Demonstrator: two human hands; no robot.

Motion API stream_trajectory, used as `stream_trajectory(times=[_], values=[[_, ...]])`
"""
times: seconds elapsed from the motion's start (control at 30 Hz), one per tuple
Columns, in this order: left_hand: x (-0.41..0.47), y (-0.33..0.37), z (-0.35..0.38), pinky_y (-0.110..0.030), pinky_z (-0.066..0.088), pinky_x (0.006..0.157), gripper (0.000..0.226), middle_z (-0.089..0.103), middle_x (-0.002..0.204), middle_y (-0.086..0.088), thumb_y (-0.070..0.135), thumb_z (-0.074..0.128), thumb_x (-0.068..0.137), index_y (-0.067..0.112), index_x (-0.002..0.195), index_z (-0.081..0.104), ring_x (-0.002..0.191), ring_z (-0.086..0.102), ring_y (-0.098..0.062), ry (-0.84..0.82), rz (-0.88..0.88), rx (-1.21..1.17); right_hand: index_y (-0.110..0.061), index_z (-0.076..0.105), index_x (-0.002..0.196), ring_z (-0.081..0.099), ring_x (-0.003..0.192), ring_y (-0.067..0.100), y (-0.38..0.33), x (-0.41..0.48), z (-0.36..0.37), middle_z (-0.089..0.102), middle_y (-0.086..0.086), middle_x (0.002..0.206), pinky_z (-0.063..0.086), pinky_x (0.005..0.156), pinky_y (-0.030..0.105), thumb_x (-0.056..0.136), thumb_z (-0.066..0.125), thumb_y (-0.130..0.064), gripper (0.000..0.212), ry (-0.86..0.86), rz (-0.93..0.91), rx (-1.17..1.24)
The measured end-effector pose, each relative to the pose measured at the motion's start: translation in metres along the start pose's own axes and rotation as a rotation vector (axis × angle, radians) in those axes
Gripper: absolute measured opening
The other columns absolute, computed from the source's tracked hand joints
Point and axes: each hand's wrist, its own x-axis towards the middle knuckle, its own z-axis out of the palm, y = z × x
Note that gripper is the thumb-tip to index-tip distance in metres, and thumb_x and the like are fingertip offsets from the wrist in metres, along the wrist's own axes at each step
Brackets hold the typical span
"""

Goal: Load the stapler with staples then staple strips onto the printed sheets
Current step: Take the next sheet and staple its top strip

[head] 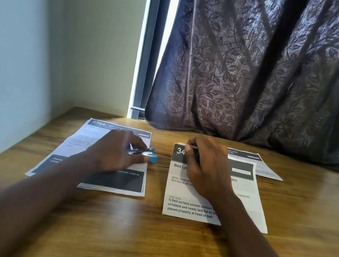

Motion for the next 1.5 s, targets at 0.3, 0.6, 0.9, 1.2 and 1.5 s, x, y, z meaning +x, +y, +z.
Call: stream_trajectory(times=[0.3, 0.6, 0.9, 1.2, 1.5], values=[[-0.004, 0.007, 0.003, -0.018, 0.048, 0.071, 0.062, 0.064, 0.100, 0.024, 0.082, 0.056, 0.078, 0.036, 0.117, 0.071, 0.085, 0.061, 0.000, 0.043, 0.024, 0.030, -0.028, 0.053, 0.091, 0.052, 0.080, 0.014, 0.000, 0.000, 0.000, 0.058, -0.008, 0.080, 0.040, 0.088, 0.043, 0.100, 0.041, -0.037, 0.017, -0.003, 0.018, 0.012], [-0.013, 0.067, 0.023, -0.034, 0.065, 0.076, 0.013, 0.080, 0.100, 0.008, 0.024, 0.072, 0.092, 0.015, 0.101, 0.075, 0.093, 0.078, -0.012, -0.123, -0.002, -0.570, -0.026, 0.059, 0.109, 0.050, 0.095, 0.013, -0.008, -0.001, -0.018, 0.061, -0.006, 0.099, 0.040, 0.094, 0.046, 0.098, 0.053, -0.033, 0.014, 0.207, -0.034, -0.090], [0.023, 0.102, 0.036, -0.024, 0.063, 0.067, 0.014, 0.081, 0.091, 0.003, 0.005, 0.067, 0.096, 0.016, 0.094, 0.076, 0.083, 0.078, -0.015, 0.139, -0.123, -0.853, -0.018, 0.028, 0.157, 0.044, 0.136, 0.028, 0.055, -0.023, -0.091, 0.045, 0.009, 0.152, 0.029, 0.114, 0.036, 0.097, 0.056, -0.051, 0.073, 0.514, 0.660, -0.046], [0.049, 0.113, 0.069, -0.040, 0.064, 0.083, 0.022, 0.080, 0.105, 0.001, 0.034, 0.064, 0.099, 0.017, 0.108, 0.074, 0.091, 0.077, -0.016, 0.121, -0.156, -0.735, -0.013, 0.068, 0.110, 0.071, 0.076, 0.020, 0.124, -0.027, -0.118, 0.076, 0.009, 0.092, 0.058, 0.058, 0.029, 0.096, 0.065, -0.008, 0.015, 0.259, 0.993, 0.685], [0.040, 0.098, 0.077, -0.049, 0.013, 0.127, 0.108, 0.016, 0.172, -0.004, 0.092, 0.023, 0.081, 0.023, 0.163, 0.011, 0.158, 0.016, -0.026, -0.299, 0.051, 0.370, -0.007, 0.072, 0.093, 0.062, 0.062, 0.018, 0.196, 0.021, -0.109, 0.073, 0.014, 0.090, 0.048, 0.046, 0.024, 0.091, 0.068, 0.002, 0.010, 0.431, 1.149, 0.605]])
